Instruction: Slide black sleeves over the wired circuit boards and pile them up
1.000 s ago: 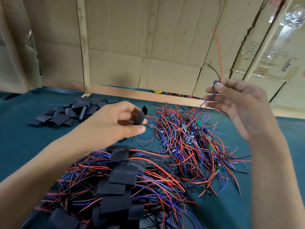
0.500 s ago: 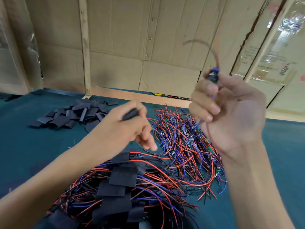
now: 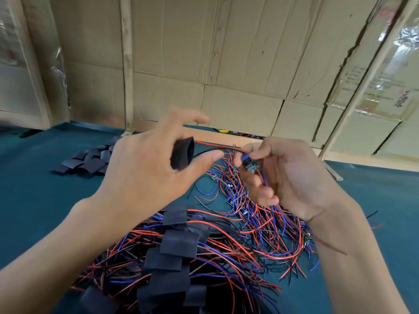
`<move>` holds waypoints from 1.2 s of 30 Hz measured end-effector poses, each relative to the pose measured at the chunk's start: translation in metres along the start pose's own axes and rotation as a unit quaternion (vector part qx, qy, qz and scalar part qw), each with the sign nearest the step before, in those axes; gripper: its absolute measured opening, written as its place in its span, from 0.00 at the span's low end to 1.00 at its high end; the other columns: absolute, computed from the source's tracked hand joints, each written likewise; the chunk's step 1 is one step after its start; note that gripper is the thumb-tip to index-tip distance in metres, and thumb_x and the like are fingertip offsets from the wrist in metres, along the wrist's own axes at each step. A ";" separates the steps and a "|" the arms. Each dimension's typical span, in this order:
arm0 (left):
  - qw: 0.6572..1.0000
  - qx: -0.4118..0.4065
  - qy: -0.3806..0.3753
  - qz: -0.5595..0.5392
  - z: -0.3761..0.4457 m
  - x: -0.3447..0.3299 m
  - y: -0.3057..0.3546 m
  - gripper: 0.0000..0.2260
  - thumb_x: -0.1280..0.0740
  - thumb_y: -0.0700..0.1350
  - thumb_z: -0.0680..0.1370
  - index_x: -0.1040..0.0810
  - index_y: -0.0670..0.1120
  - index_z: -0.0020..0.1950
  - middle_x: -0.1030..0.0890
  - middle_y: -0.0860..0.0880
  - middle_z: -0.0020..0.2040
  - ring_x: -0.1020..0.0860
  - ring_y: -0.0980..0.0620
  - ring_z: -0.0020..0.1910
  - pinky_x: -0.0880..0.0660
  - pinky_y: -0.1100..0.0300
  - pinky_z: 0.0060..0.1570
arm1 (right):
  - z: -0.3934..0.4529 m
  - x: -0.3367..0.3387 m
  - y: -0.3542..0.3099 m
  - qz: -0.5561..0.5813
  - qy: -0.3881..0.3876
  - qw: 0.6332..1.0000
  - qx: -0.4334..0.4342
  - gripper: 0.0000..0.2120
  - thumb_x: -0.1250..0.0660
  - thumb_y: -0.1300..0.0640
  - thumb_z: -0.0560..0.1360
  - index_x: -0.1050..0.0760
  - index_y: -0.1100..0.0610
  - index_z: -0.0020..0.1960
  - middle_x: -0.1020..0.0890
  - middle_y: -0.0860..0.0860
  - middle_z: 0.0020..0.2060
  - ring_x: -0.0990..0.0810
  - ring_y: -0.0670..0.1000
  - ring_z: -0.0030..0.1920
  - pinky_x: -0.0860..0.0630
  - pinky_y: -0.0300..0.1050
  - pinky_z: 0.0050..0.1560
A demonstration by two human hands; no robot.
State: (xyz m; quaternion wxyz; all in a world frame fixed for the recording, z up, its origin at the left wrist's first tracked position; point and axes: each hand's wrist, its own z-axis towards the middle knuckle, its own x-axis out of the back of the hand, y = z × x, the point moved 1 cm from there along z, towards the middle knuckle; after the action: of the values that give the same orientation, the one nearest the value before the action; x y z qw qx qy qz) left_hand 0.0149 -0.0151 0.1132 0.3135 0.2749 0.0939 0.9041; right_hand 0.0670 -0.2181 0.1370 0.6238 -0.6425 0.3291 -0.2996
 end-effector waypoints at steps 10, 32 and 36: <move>0.969 -0.078 -0.179 0.152 0.006 -0.003 -0.017 0.15 0.44 0.59 0.83 0.24 0.52 0.49 0.30 0.55 0.41 0.24 0.45 0.37 0.26 0.52 0.34 | 0.005 0.001 0.004 -0.190 0.027 0.981 -0.027 0.13 0.38 0.52 0.72 0.25 0.55 0.32 0.33 0.50 0.25 0.46 0.49 0.26 0.50 0.39 0.22; 0.977 -0.008 -0.214 -0.009 0.010 -0.006 -0.026 0.18 0.38 0.59 0.78 0.21 0.45 0.42 0.24 0.51 0.35 0.28 0.53 0.38 0.31 0.61 0.40 | -0.008 0.041 0.005 -0.247 0.044 0.962 0.107 0.18 0.31 0.43 0.73 0.15 0.58 0.44 0.37 0.46 0.26 0.43 0.46 0.26 0.48 0.38 0.26; 0.977 0.022 -0.210 -0.006 0.009 -0.007 -0.031 0.18 0.38 0.59 0.77 0.21 0.45 0.41 0.25 0.50 0.32 0.28 0.52 0.37 0.32 0.62 0.38 | -0.017 0.044 -0.002 -0.240 0.062 0.961 0.122 0.19 0.32 0.43 0.74 0.16 0.59 0.46 0.38 0.44 0.26 0.43 0.46 0.26 0.48 0.39 0.26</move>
State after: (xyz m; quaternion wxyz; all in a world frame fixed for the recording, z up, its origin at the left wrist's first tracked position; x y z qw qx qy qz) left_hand 0.0408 0.0049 0.1071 0.3255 0.4647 0.0479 0.8221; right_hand 0.0805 -0.2635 0.1386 0.5858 -0.6019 0.1640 -0.5174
